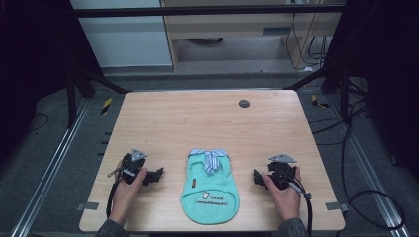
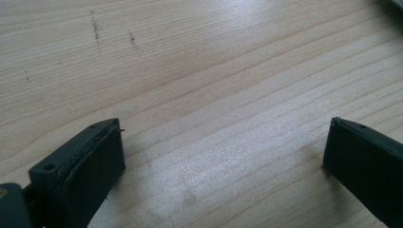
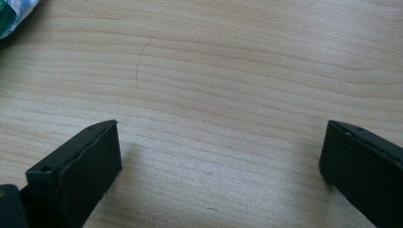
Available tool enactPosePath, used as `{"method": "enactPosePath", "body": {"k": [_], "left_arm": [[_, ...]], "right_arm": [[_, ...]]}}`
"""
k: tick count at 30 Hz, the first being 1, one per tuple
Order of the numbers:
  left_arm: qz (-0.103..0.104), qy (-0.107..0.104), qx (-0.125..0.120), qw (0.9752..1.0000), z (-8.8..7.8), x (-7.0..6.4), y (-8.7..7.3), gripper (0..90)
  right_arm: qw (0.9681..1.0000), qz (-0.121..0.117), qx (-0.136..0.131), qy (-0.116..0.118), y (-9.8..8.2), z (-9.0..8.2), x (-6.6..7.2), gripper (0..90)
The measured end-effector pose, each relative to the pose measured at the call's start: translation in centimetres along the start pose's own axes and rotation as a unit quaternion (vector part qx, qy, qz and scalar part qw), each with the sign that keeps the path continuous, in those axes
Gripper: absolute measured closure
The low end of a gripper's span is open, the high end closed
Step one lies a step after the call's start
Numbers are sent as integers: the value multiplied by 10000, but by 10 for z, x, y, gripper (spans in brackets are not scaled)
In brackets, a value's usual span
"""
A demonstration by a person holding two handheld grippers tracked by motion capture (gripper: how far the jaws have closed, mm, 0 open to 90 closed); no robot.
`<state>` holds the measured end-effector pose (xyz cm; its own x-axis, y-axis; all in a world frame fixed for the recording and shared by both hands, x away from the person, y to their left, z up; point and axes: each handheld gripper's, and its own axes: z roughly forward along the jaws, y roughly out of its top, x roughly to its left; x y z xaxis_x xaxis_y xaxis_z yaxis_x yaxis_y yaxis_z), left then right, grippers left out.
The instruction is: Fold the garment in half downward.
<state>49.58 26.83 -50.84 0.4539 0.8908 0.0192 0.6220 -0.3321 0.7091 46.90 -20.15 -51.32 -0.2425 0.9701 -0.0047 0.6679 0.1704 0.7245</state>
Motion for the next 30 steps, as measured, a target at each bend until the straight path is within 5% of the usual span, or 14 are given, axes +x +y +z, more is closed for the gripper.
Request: {"method": "enactPosePath", "body": {"k": [6,10,13,17,21,30], "left_arm": [[28,-26,17,10000,-1,0,0,0],[208,-297,167,9992,-6,-1,9,36],[421,-370,253,9981,-8,-5,18,41],[516,-670,340,9958,-9,-10,31,45],[587,-715,418,9948,-6,-14,44,52],[736,-863,424,9926,-4,-24,74,181]], "right_arm": [[10000,-40,15,73,-1,-2,0,21],[9987,-371,130,319,3,-12,5,138],[9963,-743,244,349,11,-17,11,214],[9929,-1033,360,466,24,-18,20,275],[9887,-1310,497,533,37,-12,27,316],[9817,-1538,780,805,70,0,38,448]]}}
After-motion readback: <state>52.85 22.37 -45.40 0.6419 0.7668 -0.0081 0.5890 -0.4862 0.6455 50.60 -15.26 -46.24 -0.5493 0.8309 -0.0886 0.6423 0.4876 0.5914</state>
